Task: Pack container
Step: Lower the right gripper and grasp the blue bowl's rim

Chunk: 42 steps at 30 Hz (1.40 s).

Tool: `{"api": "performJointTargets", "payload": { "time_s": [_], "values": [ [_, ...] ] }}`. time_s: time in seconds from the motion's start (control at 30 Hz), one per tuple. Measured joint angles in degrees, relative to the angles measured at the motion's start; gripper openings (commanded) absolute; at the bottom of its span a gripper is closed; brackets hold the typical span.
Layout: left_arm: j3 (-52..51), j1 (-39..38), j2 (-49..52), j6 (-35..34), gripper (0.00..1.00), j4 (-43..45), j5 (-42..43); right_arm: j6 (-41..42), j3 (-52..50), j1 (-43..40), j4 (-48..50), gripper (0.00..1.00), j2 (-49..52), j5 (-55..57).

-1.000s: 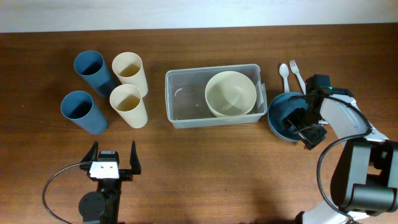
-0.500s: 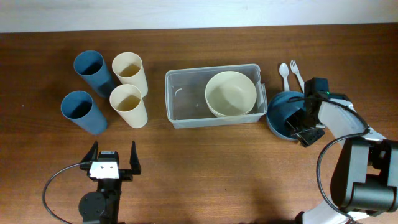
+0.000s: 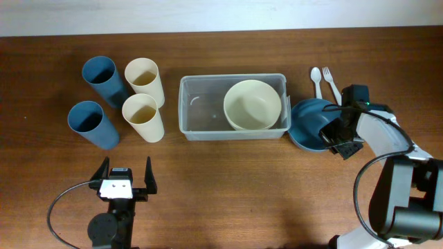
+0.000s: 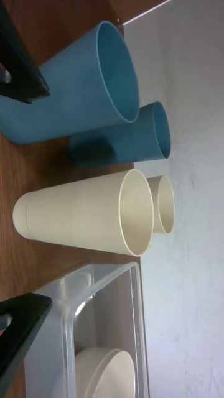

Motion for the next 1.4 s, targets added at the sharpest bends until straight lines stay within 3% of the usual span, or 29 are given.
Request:
{"api": "performJointTargets", "payload": {
  "time_s": [0.8, 1.27, 1.4],
  "values": [
    [0.0, 0.0, 0.0, 0.0, 1.0, 0.0, -0.02, -1.51, 0.44, -7.06, -1.33, 0.04, -0.83, -3.04],
    [0.0, 0.0, 0.0, -0.02, 1.0, 0.0, 0.0, -5.99, 9.68, -7.06, -7.91, 0.04, -14.6, -3.93],
    [0.0, 0.0, 0.0, -0.02, 1.0, 0.0, 0.0, -7.15, 9.55, -7.06, -9.49, 0.17, -14.58, -4.13]
  ]
}}
